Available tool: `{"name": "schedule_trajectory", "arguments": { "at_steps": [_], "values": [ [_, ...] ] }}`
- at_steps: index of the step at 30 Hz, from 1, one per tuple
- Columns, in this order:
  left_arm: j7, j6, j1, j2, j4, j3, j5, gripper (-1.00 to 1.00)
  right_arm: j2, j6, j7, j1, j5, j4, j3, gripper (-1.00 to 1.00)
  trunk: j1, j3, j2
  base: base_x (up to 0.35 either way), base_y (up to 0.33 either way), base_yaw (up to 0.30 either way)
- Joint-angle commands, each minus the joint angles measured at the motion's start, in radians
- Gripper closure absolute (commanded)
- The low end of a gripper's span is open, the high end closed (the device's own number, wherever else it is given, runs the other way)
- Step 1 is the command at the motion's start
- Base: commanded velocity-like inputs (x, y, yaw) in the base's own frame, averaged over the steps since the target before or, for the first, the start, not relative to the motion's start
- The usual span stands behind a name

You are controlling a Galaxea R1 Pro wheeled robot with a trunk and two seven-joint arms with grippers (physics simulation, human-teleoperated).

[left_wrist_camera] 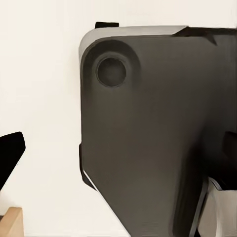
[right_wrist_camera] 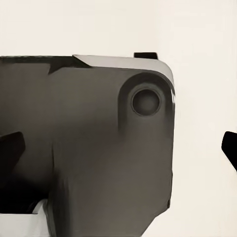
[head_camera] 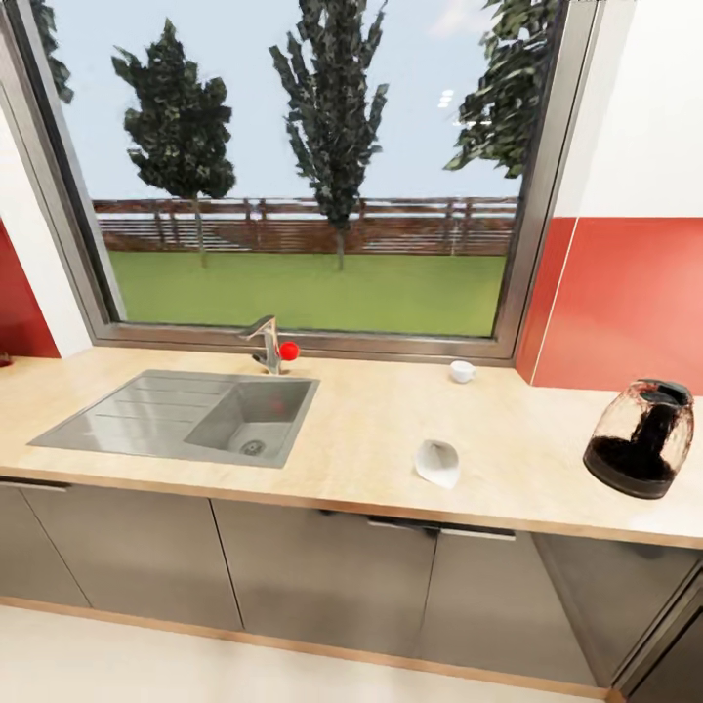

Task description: Set up a coffee station on the kitchen countertop: keep the coffee maker on the countertop, move the bottle of coffee from the kitchen shelf to the counter next to the coffee maker, place a paper coffee filter on top of the coffee maker, put the saucer next to the coffee maker with the coffee cup on the saucer, and place the electric kettle next to the coffee maker.

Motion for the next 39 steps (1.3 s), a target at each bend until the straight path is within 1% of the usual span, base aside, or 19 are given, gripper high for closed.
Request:
{"name": "schedule_trajectory", "arguments": {
  "at_steps": [1,39],
  "values": [
    [0.001,0.000,-0.001,0.000,-0.005,0.004,0.001,-1.00,0.001,-0.002,0.000,0.000,-0.001,-0.002,-0.001,-1.00,-0.004,0.002,0.007,0.000,0.000,0.002],
    [0.000,0.000,-0.001,-0.003,-0.012,0.005,0.001,-1.00,0.010,-0.002,0.000,0.000,-0.001,-0.002,0.003,-1.00,-0.150,0.121,0.273,0.000,0.000,0.000]
  ]
}}
